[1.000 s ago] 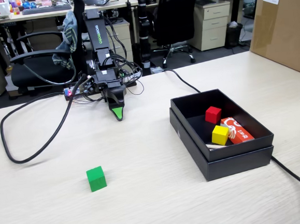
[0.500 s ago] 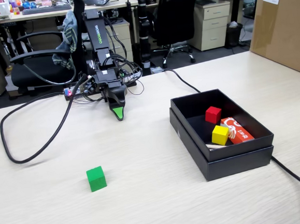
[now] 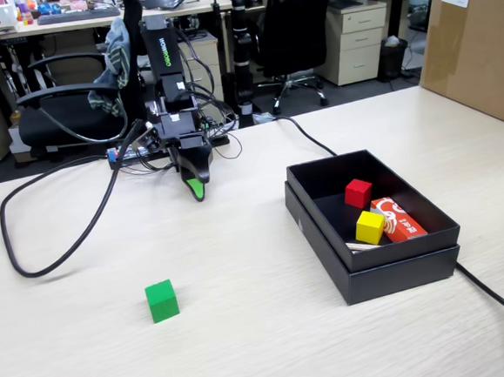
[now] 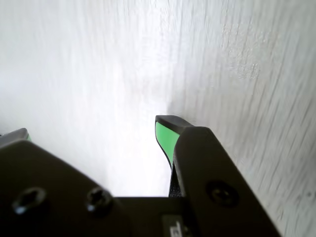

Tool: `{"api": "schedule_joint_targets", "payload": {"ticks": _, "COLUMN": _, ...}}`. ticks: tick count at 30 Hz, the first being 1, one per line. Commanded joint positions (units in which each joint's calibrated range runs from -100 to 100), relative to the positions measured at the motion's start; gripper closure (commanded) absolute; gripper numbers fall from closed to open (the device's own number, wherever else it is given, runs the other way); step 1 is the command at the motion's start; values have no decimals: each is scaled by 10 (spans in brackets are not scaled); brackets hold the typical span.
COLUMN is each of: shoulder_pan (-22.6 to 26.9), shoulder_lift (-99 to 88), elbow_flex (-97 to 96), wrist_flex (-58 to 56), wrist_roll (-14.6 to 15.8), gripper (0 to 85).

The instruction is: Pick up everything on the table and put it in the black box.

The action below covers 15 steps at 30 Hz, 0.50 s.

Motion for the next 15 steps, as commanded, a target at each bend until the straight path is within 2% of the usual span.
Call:
{"api": "schedule_joint_targets", "payload": {"ticks": 1, "shoulder_pan": -1, "shoulder_lift": 65, "elbow_flex": 155, "wrist_flex": -138, "wrist_roll": 4, "gripper": 358}}
{"api": "schedule_joint_targets", "payload": {"ticks": 7, "shoulder_pan": -14, "shoulder_lift": 217, "elbow_flex": 391, "wrist_flex": -278, "wrist_roll": 0, "gripper": 360}}
{"api": "schedule_joint_targets", "payload": {"ticks": 9, "shoulder_pan": -23, "shoulder_lift": 314, "elbow_flex": 532, "wrist_flex": -351, "wrist_roll": -7, "gripper": 367}}
{"api": "schedule_joint_targets", "payload": {"ticks": 15, "shoulder_pan": -48, "shoulder_lift": 474, "elbow_flex": 750, "wrist_flex": -422, "wrist_roll": -18, "gripper": 376}}
